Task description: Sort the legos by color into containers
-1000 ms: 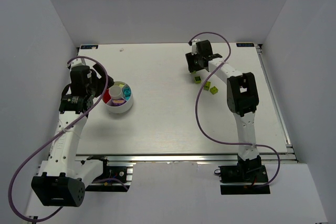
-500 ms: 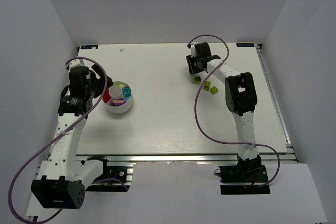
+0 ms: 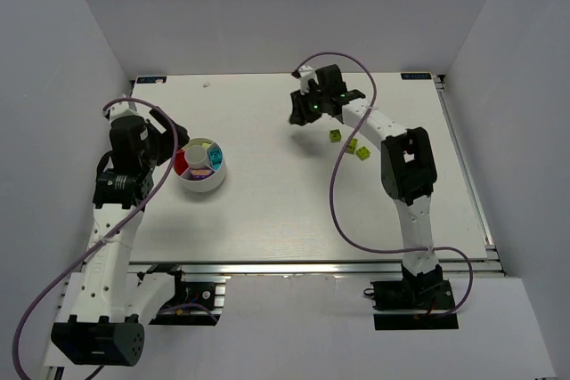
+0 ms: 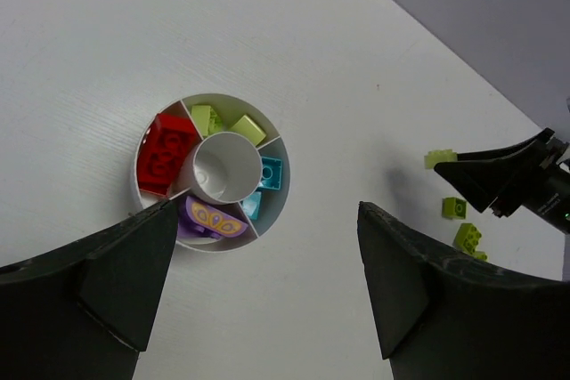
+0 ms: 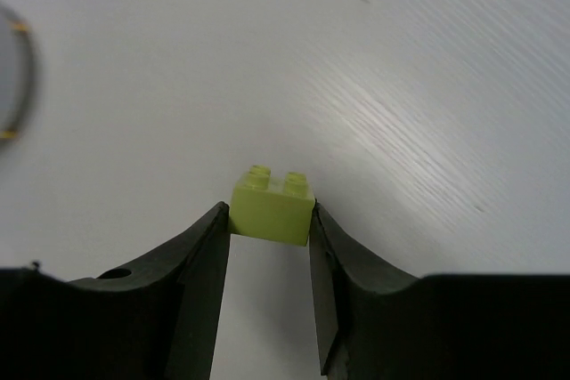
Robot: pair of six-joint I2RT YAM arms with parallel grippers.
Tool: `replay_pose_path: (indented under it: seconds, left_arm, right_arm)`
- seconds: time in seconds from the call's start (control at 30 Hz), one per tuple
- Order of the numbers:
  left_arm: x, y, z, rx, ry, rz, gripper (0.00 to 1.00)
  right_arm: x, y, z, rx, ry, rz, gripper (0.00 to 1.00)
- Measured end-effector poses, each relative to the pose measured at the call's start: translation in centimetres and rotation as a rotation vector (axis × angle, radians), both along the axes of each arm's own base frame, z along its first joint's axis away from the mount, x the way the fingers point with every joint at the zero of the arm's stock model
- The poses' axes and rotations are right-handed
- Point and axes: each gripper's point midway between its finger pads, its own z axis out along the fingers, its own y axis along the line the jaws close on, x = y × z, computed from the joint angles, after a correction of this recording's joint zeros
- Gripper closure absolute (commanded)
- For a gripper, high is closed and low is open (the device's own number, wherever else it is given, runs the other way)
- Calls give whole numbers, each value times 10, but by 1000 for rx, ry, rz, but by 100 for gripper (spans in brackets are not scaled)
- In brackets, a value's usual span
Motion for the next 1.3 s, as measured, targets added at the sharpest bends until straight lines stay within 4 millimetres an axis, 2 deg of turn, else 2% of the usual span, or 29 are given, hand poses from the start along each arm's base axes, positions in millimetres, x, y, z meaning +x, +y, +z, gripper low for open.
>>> replay_pose_path:
  seconds: [0.07, 0.2, 0.33, 0.4, 0.5, 0.57, 0.77, 0.83, 0.97, 1.17, 1.3]
  left_arm:
    - [-2, 0, 9, -4, -36, 1, 9]
    - [-8, -1, 27, -13, -103, 2, 9]
    - [-14, -1, 35, -26, -141, 3, 9]
    - [-18, -1, 35, -31, -148, 5, 8]
    - [-23, -1, 33, -38, -155, 8, 8]
    - [-27, -1, 33, -43, -160, 11, 8]
    - [-33, -1, 39, -52, -185, 19, 8]
    - [-34, 0, 41, -53, -191, 20, 7]
    - [-35, 1, 40, -50, -188, 26, 7]
    - [-36, 2, 37, -47, -175, 34, 7]
    - [-36, 2, 37, -46, -175, 36, 7]
  right_arm:
    - [-22, 34, 29, 76, -15, 86, 100]
    - [-78, 119, 92, 265, 4, 243, 100]
    - [-126, 182, 132, 401, 66, 319, 100]
    - [-138, 208, 147, 469, 100, 323, 100]
    - [-138, 233, 153, 540, 143, 294, 100]
    - [-133, 242, 144, 563, 184, 255, 100]
    - [-124, 257, 94, 550, 289, 136, 100]
    - [-124, 260, 85, 548, 303, 109, 100]
    - [-126, 268, 84, 563, 303, 83, 100]
    - [-127, 276, 88, 581, 281, 63, 89]
    - [-127, 279, 81, 576, 273, 51, 85]
